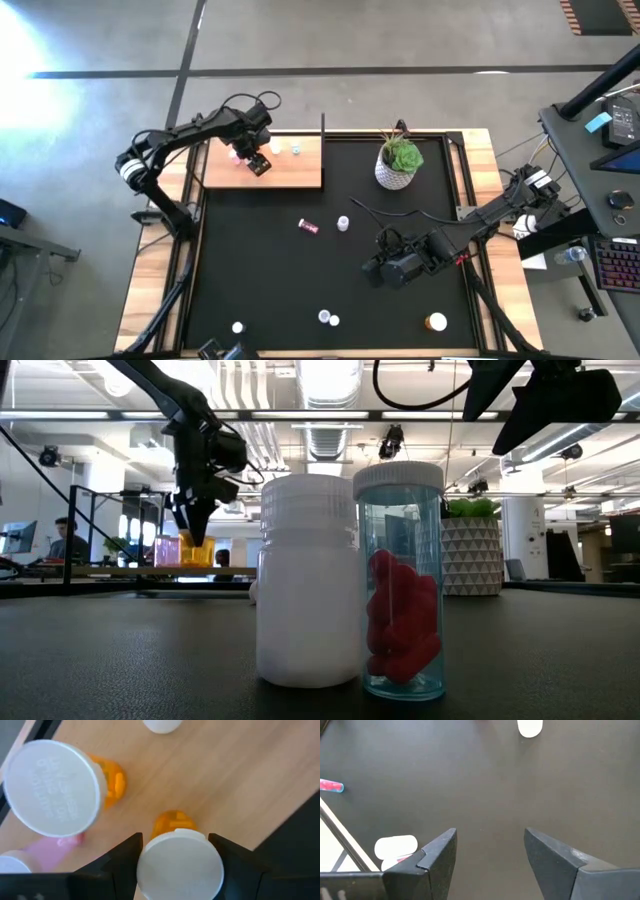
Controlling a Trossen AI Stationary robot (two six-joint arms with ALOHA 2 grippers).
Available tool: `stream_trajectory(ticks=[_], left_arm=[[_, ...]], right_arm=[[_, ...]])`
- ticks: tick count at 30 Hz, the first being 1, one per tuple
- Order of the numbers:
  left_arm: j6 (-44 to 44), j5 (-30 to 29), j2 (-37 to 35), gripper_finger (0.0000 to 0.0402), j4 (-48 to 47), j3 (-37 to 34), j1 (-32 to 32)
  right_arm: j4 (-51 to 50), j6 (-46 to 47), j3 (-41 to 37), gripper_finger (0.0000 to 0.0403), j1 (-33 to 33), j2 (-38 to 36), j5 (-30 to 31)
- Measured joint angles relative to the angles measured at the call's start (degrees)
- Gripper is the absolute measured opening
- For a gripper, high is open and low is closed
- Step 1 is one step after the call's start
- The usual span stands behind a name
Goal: Pick and place medicine bottles onto shelf by color
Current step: Put the left orange pill bottle on the shelf aligned with the other orange pill bottle, then put the top white pill bottle on the shelf aligned with the other white pill bottle
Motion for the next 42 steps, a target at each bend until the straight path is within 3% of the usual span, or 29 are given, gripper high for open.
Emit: stream_trajectory(ticks=[22, 33, 42], left_arm=[[-2.0, -1.6, 0.1, 0.0208, 2.8, 0.0, 1.2], [-3.6, -1.7, -2.3, 0.0265, 2.8, 0.0, 1.2], [-3.7, -5.6, -9.3, 0.0267, 2.9, 0.0, 1.2]], right_arm=[[0.8, 0.0, 0.0, 0.0221, 0.0, 0.0, 0.0], [0.8, 0.0, 0.0, 0.0221, 0.0, 0.0, 0.0], [1.2, 0.0, 0.0, 0.0221, 0.0, 0.0, 0.0]])
